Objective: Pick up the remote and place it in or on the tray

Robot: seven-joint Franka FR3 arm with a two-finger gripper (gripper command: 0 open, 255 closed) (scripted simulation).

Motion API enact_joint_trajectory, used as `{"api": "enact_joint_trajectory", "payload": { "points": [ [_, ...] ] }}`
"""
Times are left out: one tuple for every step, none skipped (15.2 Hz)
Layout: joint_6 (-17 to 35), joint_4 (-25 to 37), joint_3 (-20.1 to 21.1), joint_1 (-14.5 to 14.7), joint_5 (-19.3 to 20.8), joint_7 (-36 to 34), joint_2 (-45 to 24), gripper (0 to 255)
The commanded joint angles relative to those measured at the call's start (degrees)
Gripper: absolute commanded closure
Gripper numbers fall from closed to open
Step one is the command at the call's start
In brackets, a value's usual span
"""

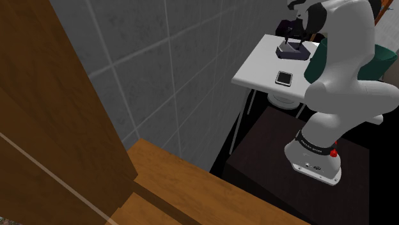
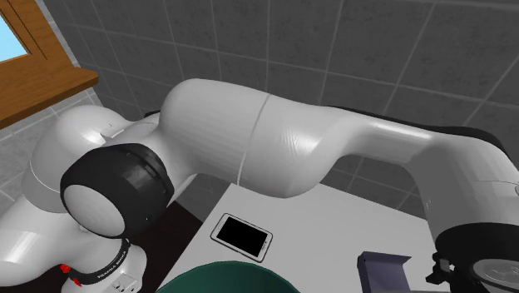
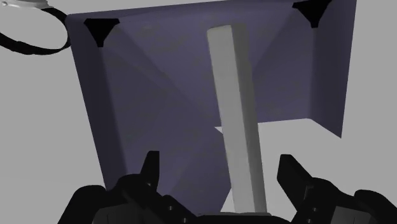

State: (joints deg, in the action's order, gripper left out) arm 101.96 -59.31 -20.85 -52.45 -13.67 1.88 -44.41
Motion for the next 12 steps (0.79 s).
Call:
{"api": "enact_joint_trajectory", "payload": {
  "points": [
    [-1.90,1.92,-0.03,-0.24,0.07,-0.20,0.03,0],
    [-3.93,4.16,-0.03,-0.58,0.11,-0.38,-0.12,0],
    [-6.11,6.75,0.00,-1.01,0.10,-0.58,-0.46,0],
    [-7.97,9.12,0.06,-1.43,0.06,-0.76,-0.90,0],
    [-7.97,9.12,0.07,-1.44,0.07,-0.76,-0.90,0],
    [-7.95,9.07,0.06,-1.42,0.07,-0.76,-0.87,0],
    [-7.97,9.11,0.06,-1.43,0.07,-0.76,-0.89,0],
    [-7.97,9.12,0.07,-1.44,0.07,-0.76,-0.90,0],
    [-7.97,9.12,0.07,-1.44,0.07,-0.76,-0.90,0],
    [-7.97,9.12,0.07,-1.44,0.07,-0.76,-0.90,0],
    [-7.97,9.12,0.07,-1.44,0.07,-0.76,-0.90,0],
    [-7.97,9.12,0.07,-1.44,0.07,-0.76,-0.90,0]
  ]
}}
